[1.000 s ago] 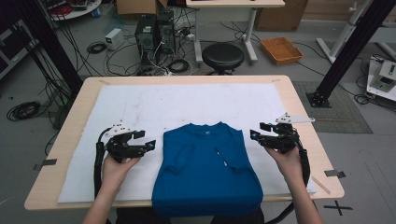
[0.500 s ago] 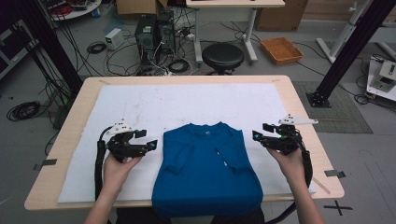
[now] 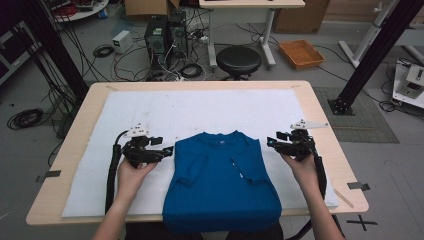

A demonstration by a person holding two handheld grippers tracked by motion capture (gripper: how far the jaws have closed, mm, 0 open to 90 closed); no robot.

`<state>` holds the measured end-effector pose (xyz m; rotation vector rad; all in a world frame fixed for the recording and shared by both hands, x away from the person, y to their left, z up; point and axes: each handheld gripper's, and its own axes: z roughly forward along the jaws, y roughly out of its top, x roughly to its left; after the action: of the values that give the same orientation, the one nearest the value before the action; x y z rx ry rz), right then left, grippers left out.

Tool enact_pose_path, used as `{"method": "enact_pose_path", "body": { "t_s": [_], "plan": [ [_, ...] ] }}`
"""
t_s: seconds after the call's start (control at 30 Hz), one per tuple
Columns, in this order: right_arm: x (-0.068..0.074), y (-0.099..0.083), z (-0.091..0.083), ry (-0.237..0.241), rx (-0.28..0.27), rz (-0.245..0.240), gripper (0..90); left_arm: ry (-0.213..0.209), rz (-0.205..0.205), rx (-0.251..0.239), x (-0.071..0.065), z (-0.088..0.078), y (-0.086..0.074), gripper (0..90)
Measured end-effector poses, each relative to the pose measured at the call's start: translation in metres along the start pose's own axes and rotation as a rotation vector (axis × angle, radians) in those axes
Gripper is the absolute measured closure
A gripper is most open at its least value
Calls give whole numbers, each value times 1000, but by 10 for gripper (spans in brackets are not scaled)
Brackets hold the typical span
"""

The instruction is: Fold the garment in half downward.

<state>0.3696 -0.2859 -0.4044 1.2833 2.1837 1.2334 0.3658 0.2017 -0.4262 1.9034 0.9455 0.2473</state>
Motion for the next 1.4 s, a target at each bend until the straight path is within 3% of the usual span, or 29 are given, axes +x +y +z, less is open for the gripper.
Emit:
{"method": "enact_pose_path", "body": {
  "t_s": [0.27,0.4,0.5,0.57,0.67,0.73,0.8,0.9,1.03,1.13,1.23,1.4],
  "plan": [
    [-1,3,27,-12,60,24,609,25,-56,37,6,31,4,465],
    [0,4,40,-9,85,31,645,45,-76,78,8,41,7,508],
    [1,4,50,-12,111,44,645,37,-147,72,10,45,6,545],
    [2,2,56,-8,137,47,645,45,-159,75,11,47,6,549],
    [3,1,63,-32,172,30,693,58,-157,87,13,48,4,558],
    [5,0,65,-32,184,13,793,65,-156,90,13,48,4,606],
    [7,1,65,-45,181,-10,828,74,-135,97,11,49,4,685],
    [8,1,63,-46,180,-17,794,73,-130,97,10,48,5,719],
    [7,7,58,-34,117,-13,721,80,-131,65,13,48,9,613],
    [8,15,63,-33,122,-13,666,69,-126,73,13,54,16,566],
    [11,23,72,-25,116,-32,665,59,-109,105,11,64,25,556],
    [17,27,89,-23,165,-59,664,53,-57,168,5,79,34,555]
  ]
}}
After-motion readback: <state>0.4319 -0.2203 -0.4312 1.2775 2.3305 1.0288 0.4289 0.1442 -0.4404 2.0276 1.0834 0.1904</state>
